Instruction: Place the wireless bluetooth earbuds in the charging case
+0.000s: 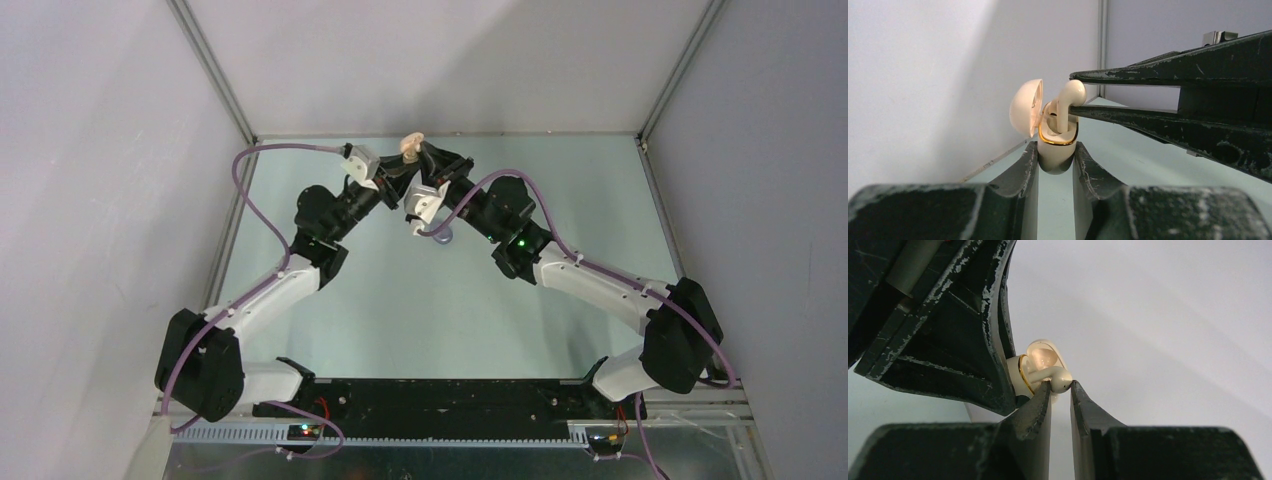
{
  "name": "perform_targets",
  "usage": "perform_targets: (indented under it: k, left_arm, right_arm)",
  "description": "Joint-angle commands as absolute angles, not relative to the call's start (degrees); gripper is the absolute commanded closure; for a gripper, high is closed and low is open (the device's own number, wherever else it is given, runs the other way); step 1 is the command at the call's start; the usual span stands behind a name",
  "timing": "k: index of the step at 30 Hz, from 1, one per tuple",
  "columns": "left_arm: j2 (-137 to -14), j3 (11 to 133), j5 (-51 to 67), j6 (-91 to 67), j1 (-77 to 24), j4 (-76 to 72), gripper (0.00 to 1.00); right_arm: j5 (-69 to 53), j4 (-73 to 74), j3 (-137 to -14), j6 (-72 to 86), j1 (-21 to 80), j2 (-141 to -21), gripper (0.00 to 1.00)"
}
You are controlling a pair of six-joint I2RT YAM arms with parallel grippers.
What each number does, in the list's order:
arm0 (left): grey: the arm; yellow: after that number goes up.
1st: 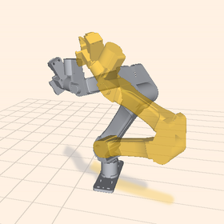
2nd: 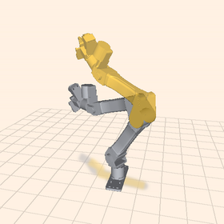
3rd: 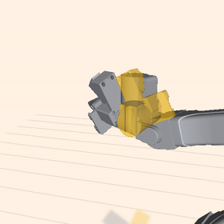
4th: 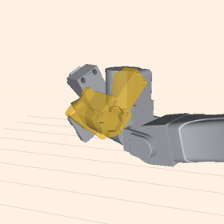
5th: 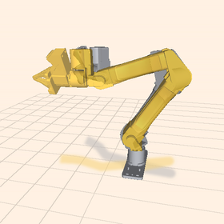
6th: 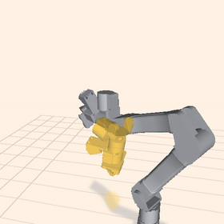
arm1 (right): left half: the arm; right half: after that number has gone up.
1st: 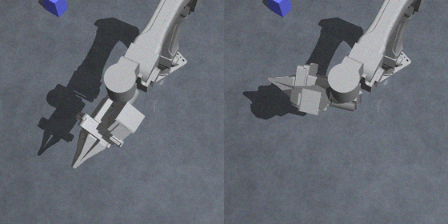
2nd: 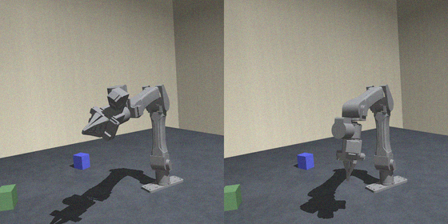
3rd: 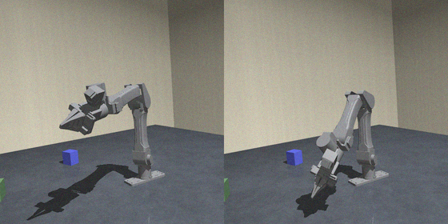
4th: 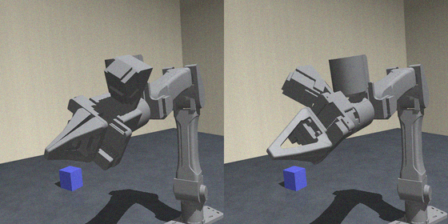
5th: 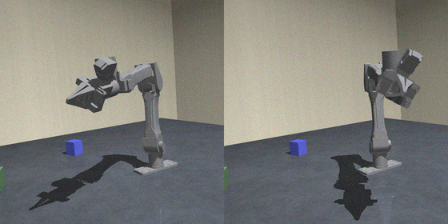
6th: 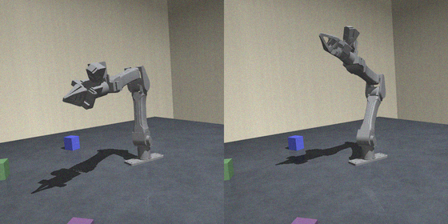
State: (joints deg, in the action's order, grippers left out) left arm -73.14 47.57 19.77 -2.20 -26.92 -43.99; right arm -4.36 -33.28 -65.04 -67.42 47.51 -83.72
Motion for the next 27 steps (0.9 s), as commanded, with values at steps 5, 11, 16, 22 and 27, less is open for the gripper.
perform_targets:
  k: [5, 11, 16, 22, 27]
  left_arm:
    - [-72.74, 49.26, 20.98, -2.42, -26.47, -47.74, 1.0]
    - [-72.89, 49.84, 20.58, -1.28, -26.46, -45.86, 1.0]
    - [-72.72, 49.75, 20.37, -1.36, -26.46, -45.7, 1.0]
    - [-72.46, 50.0, 20.86, -1.51, -26.54, -45.98, 1.0]
    - [-71.88, 49.46, 21.81, -0.56, -26.63, -45.76, 1.0]
  right_arm:
    - [-5.64, -39.31, -65.17, -67.08, 47.64, -84.04, 1.0]
    - [-5.38, -41.64, -66.37, -67.4, 47.44, -84.18, 1.0]
    - [-5.43, -40.03, -66.49, -70.02, 47.61, -84.04, 1.0]
    - [-5.32, -37.47, -66.22, -70.32, 48.07, -84.84, 1.0]
    - [-5.33, -36.48, -66.22, -71.1, 48.32, -85.17, 1.0]
